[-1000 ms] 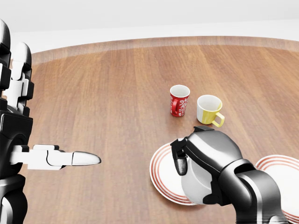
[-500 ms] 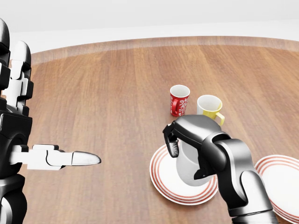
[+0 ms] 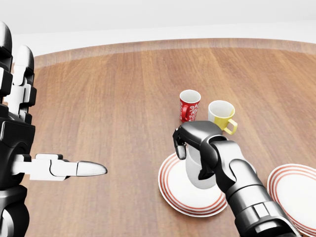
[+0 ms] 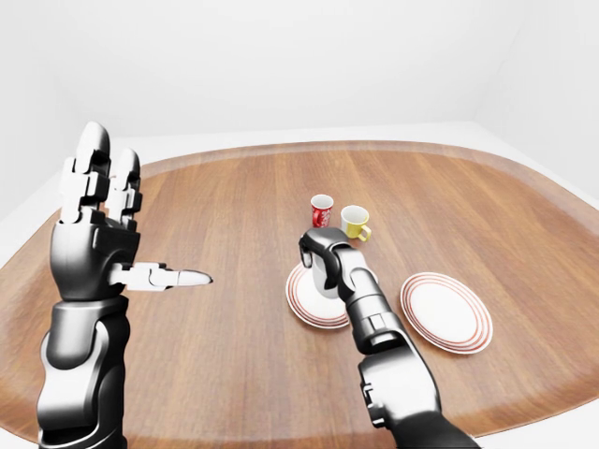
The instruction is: Put the white mug on the left plate.
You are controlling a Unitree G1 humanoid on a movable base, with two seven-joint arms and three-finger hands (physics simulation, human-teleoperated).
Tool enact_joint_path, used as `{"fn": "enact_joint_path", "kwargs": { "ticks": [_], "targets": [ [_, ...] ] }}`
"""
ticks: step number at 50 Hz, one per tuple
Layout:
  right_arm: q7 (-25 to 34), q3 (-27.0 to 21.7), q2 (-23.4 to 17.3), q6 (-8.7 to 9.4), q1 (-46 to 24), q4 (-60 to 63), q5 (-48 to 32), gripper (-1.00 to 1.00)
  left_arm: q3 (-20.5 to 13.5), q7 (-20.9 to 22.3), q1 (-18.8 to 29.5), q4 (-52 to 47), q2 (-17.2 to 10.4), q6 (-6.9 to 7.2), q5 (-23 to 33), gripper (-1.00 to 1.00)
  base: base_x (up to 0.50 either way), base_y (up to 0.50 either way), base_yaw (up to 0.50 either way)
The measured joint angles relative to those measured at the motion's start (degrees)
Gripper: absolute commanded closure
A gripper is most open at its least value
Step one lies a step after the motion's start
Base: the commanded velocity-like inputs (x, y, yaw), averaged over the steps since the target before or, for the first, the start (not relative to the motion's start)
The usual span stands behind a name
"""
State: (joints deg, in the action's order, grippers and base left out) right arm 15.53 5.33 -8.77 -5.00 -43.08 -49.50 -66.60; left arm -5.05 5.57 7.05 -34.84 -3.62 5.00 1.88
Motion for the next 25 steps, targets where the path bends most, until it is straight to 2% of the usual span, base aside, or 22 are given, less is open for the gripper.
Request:
{"fn": "enact_joint_path", "kwargs": {
  "ticks": [11,25],
  "targets": [
    [-7.51,1.0,0.88,0.0,-5.97,-12.35,-0.72,1.0,0.17,0.02,-0.17,0.03,0.1,0.0,0.07,-1.0,0.0,0.0,0.0],
    [-12.22,1.88,2.33,0.0,-9.66,-19.83,-1.33,1.0,0.21,-0.01,-0.16,0.12,0.16,0.0,0.02,-1.0,0.0,0.0,0.0]
  ]
}}
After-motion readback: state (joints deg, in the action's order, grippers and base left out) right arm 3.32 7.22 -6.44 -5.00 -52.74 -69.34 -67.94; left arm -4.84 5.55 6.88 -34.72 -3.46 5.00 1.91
